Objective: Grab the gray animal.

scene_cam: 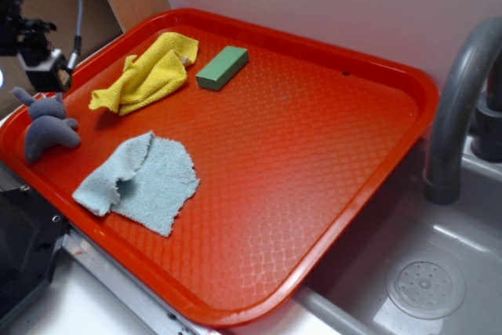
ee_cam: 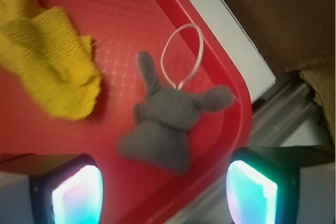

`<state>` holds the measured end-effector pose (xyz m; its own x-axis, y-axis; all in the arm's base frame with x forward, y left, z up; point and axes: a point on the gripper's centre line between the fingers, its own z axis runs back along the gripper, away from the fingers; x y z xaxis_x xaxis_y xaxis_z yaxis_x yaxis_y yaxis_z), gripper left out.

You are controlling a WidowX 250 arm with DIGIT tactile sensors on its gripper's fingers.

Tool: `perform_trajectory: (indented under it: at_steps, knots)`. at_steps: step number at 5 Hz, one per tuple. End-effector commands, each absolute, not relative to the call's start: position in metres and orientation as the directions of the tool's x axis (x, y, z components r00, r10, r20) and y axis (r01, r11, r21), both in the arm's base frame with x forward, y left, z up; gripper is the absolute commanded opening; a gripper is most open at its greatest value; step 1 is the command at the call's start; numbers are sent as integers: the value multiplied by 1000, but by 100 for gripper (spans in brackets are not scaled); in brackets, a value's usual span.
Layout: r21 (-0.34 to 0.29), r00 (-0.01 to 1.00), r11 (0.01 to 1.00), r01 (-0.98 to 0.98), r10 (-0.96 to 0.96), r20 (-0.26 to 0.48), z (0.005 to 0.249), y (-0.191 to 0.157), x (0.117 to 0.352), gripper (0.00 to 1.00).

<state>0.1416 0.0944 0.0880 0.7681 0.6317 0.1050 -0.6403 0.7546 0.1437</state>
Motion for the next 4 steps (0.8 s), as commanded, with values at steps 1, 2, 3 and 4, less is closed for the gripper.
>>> perform_trajectory:
  at_steps: [1,2,3,4]
  knots:
    - [261,761,717,-646,630,154,35,114,135,100]
    - [282,786,735,-616,600,151,18,105,133,100]
    - [290,797,744,-601,582,160,13,101,132,100]
    - [290,810,757,-586,559,179,13,99,131,0]
